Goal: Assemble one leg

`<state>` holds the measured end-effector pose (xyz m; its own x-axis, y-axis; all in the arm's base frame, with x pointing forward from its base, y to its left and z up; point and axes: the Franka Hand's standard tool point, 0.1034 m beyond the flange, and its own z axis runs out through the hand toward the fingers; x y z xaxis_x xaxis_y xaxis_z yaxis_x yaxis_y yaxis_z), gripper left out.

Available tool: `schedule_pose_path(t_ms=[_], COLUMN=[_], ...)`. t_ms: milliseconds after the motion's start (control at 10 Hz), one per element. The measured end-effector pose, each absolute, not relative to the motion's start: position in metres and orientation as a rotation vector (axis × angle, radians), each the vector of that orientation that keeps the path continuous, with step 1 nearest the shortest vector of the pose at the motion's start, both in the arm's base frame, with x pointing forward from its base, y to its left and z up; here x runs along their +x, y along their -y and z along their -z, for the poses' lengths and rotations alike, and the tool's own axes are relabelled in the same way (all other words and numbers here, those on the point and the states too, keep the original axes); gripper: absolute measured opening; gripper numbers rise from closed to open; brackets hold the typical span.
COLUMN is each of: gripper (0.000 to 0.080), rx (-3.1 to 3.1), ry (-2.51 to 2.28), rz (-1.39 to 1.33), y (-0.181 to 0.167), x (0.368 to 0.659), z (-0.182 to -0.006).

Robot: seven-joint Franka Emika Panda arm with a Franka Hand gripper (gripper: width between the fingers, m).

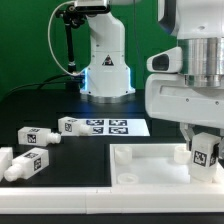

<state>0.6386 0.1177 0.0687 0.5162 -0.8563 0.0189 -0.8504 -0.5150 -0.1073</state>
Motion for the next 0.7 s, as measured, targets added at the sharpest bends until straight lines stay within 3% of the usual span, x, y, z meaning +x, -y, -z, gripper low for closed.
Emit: schedule_pose_path(t_ms=[300, 600, 700], gripper=[0.0287, 0.0287, 0.0443], rx=[-2.23, -2.283, -2.459], ry=[-1.988, -1.931, -1.708], rz=[0.031, 0.04, 0.064], y=[-0.1151, -0.1156, -0.1147], x=[0.6403, 0.6398, 0.6393], z=[-0.0685, -0.0681, -0.0672])
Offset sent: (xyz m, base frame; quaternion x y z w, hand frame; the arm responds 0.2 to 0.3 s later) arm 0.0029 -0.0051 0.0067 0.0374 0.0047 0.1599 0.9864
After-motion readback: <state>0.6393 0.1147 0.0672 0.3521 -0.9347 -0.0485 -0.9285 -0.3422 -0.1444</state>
